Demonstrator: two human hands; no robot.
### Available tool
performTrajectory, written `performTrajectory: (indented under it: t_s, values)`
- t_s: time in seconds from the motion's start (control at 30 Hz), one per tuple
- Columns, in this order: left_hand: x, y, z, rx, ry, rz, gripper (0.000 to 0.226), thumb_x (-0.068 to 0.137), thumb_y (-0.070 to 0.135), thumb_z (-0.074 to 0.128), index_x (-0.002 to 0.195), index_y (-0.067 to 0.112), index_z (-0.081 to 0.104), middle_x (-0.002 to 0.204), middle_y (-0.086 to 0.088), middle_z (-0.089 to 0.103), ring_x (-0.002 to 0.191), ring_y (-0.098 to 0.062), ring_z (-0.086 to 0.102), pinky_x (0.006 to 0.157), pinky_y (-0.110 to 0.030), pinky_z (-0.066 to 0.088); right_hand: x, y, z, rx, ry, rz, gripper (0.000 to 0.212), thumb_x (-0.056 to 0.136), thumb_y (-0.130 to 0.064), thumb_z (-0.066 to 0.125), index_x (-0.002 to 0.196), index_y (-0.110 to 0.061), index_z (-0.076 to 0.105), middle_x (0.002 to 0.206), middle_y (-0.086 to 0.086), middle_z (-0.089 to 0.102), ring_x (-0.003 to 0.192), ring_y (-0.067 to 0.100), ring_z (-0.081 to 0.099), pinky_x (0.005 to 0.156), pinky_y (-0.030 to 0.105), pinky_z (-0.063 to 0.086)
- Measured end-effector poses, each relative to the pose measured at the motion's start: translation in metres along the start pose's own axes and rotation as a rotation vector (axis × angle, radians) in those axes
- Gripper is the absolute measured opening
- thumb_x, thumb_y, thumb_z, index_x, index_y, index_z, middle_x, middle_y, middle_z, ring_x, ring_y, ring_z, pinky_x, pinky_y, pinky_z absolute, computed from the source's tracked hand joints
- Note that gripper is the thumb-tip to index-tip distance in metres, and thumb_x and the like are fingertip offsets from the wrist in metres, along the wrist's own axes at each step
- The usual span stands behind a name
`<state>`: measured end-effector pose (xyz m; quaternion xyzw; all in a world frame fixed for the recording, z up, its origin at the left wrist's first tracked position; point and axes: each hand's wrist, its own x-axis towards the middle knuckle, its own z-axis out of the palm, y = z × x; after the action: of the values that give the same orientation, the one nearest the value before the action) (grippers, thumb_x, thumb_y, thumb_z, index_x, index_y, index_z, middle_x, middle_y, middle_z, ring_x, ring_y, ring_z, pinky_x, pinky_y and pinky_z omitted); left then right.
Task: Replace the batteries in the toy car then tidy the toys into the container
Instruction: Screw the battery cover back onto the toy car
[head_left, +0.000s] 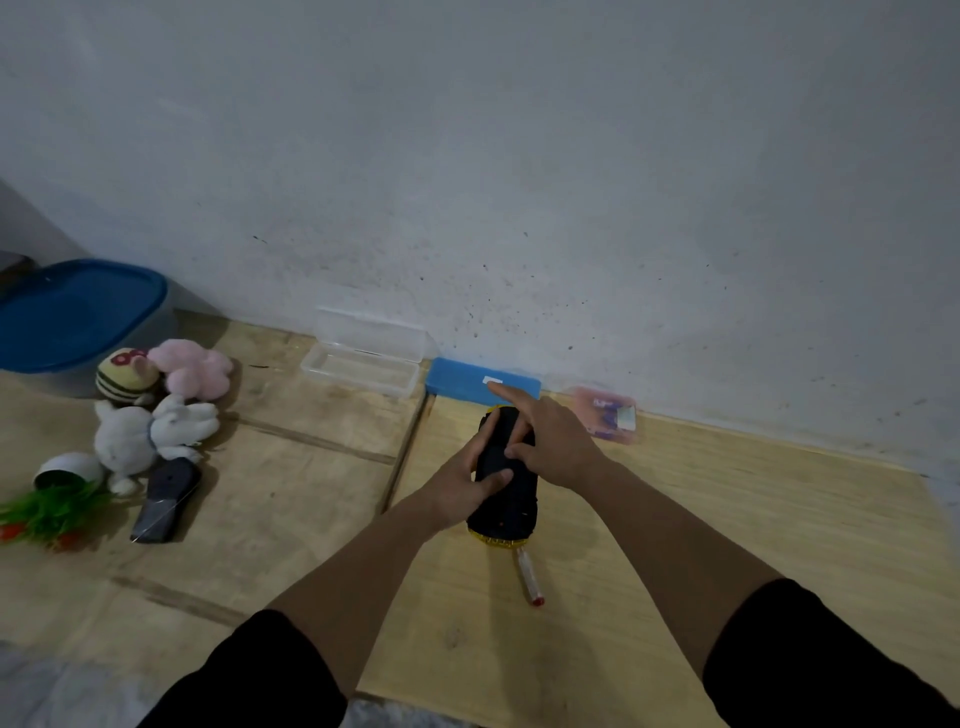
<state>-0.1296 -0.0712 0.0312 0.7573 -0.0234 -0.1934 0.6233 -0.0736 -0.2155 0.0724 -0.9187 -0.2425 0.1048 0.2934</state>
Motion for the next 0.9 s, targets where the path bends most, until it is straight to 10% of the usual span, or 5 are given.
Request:
performTrajectory:
  t_s: [0.3,0.9]
  values:
    - [-0.003,-0.002,-0.014,0.03,0.028,0.017,0.074,0.096,0.02,0.052,0.148,0.042,0.004,0.146,0.013,0.033,0.13,-0.009,0.042,0.103,-0.029,0.043,0.005,0.006,0.012,-0.056,0.139,0.032,0.092,0.077,-0.023,0.072,0.146,-0.038,0.013,0.131,0.008,0.04,0.121,0.023,0.039,0.1,0.036,0.037]
    - [-0.027,-0.067,-0.055,0.158,0.137,-0.127,0.066,0.098,0.03,0.046,0.146,0.044,0.003,0.151,0.0,0.032,0.129,-0.021,0.044,0.104,-0.038,0.043,-0.068,0.023,0.103,-0.041,-0.136,0.425,0.114,0.073,-0.019,0.076,0.143,-0.048,-0.009,0.104,0.007,0.053,0.095,0.022,0.054,0.08,0.034,0.045]
